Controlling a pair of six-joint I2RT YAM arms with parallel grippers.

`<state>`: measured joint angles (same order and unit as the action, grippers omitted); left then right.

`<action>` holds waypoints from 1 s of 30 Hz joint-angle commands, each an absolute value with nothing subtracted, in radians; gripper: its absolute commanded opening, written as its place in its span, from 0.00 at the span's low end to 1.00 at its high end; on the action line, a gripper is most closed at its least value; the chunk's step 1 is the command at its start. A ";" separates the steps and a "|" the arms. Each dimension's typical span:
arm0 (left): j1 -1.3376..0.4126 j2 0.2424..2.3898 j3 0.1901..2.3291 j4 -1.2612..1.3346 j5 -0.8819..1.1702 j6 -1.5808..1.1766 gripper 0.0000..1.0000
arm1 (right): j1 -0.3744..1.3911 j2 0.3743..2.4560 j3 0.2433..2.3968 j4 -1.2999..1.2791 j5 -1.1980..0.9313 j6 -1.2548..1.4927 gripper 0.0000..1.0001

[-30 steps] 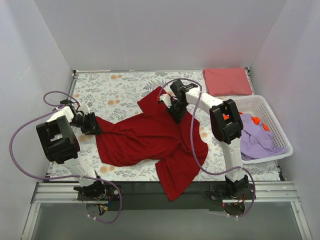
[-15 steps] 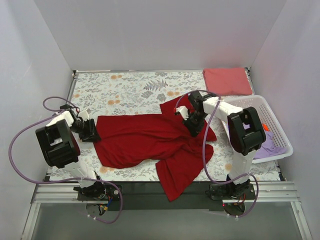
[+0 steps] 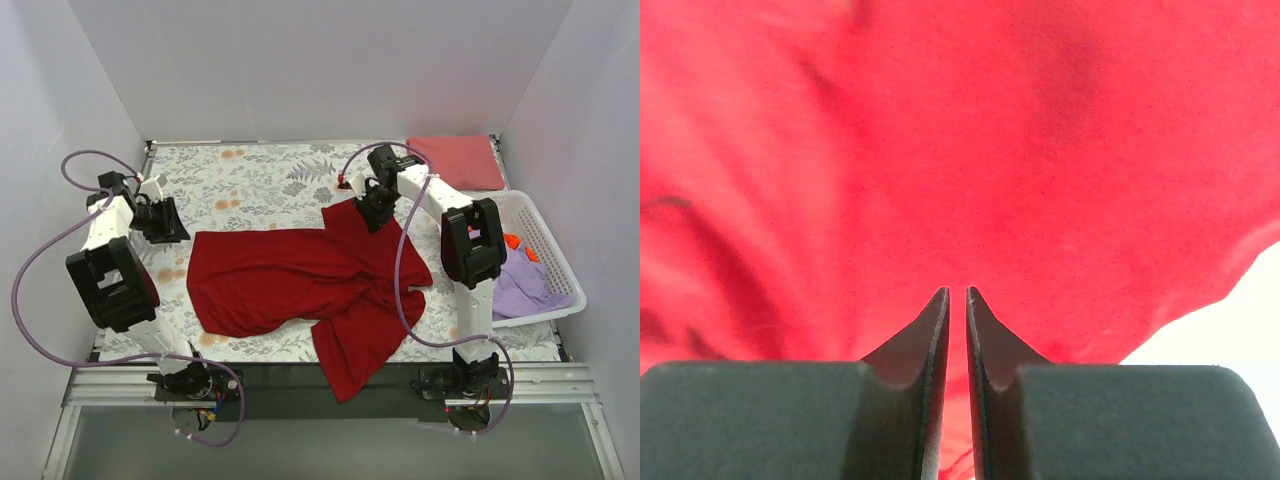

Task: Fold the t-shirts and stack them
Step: Flatten the tshirt out

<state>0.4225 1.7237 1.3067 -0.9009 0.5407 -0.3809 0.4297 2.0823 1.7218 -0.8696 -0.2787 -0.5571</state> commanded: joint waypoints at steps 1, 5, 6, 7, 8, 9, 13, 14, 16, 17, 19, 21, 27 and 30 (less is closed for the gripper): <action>0.396 1.775 1.348 -0.913 0.587 -0.368 0.36 | 0.410 2.129 1.758 -0.893 -0.245 -0.564 0.17; 0.335 1.775 1.258 -0.902 0.577 -0.385 0.36 | 0.408 2.148 1.747 -0.885 -0.239 -0.563 0.17; 0.325 1.770 1.231 -0.890 0.557 -0.394 0.36 | 0.408 2.155 1.738 -0.876 -0.227 -0.560 0.17; 0.313 1.761 1.207 -0.867 0.549 -0.402 0.36 | 0.408 2.160 1.732 -0.873 -0.222 -0.558 0.17; 0.310 1.759 1.163 -0.856 0.542 -0.411 0.36 | 0.407 2.164 1.726 -0.871 -0.216 -0.560 0.17; 0.308 1.759 1.149 -0.848 0.523 -0.417 0.36 | 0.405 2.163 1.700 -0.864 -0.209 -0.558 0.17; 0.310 1.759 1.112 -0.810 0.463 -0.423 0.36 | 0.405 2.123 1.590 -0.833 -0.216 -0.572 0.17; 0.308 1.766 1.115 -0.808 0.456 -0.422 0.36 | 0.405 2.111 1.568 -0.827 -0.219 -0.572 0.17; 0.310 1.775 1.135 -0.808 0.445 -0.413 0.36 | 0.408 2.077 1.513 -0.827 -0.242 -0.571 0.17; 0.310 1.782 1.152 -0.814 0.452 -0.405 0.36 | 0.410 2.047 1.499 -0.830 -0.256 -0.572 0.18; 0.308 1.787 1.228 -0.850 0.524 -0.361 0.36 | 0.400 2.017 1.497 -0.834 -0.333 -0.572 0.22; 0.308 1.792 1.281 -0.871 0.566 -0.342 0.40 | 0.381 1.993 1.540 -0.842 -0.432 -0.539 0.29; 0.308 1.896 1.511 -0.899 0.589 -0.250 0.64 | 0.333 2.071 1.819 -0.864 -0.385 -0.476 0.52; 0.308 1.962 1.612 -0.923 0.595 -0.215 0.77 | 0.321 2.132 1.897 -0.874 -0.304 -0.451 0.54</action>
